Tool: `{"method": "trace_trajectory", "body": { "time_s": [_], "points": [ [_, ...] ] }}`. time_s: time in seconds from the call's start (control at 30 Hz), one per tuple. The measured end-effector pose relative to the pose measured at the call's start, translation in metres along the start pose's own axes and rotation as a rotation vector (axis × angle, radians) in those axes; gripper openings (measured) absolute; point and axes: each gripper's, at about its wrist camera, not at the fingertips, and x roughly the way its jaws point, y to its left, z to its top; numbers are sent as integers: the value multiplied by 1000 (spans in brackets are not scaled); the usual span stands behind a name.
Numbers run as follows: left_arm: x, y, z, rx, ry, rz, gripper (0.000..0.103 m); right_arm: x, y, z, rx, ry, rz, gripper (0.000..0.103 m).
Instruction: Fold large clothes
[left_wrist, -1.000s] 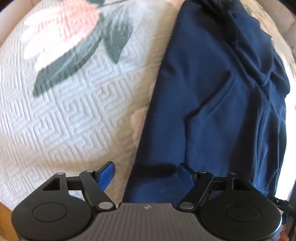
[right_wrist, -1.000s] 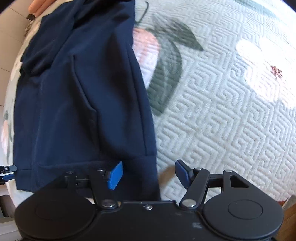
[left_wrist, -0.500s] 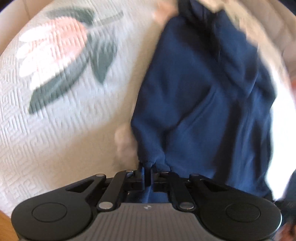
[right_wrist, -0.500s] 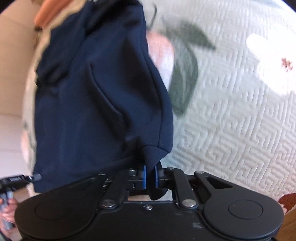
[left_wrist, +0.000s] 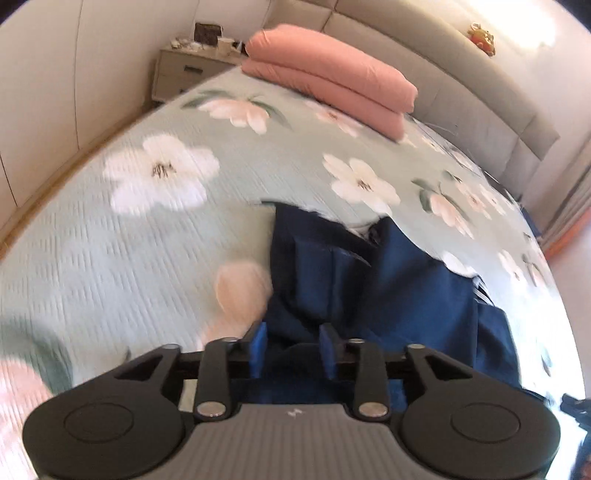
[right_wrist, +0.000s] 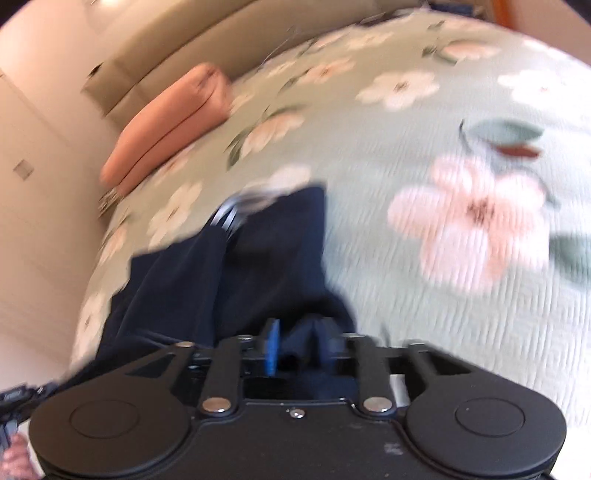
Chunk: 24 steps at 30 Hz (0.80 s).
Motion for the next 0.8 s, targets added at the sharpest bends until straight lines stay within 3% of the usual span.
{"method": "trace_trajectory", "body": {
  "time_s": [0.03, 0.17, 0.37, 0.43, 0.63, 0.8],
  "points": [
    [1, 1, 2, 4, 0, -10, 52, 1, 4, 3, -32, -21, -12, 45],
    [19, -6, 1, 133, 36, 4, 56, 20, 9, -1, -176, 13, -96, 46],
    [75, -26, 0, 308, 102, 11, 62, 57, 4, -10, -282, 134, -77, 45],
    [88, -28, 1, 327, 114, 9, 71, 68, 6, -14, -310, 150, -78, 45],
    [110, -25, 6, 333, 150, -11, 77, 88, 7, -13, -353, 152, -104, 52],
    [127, -26, 5, 315, 165, -31, 71, 90, 3, -16, -313, 164, -94, 52]
  ]
}}
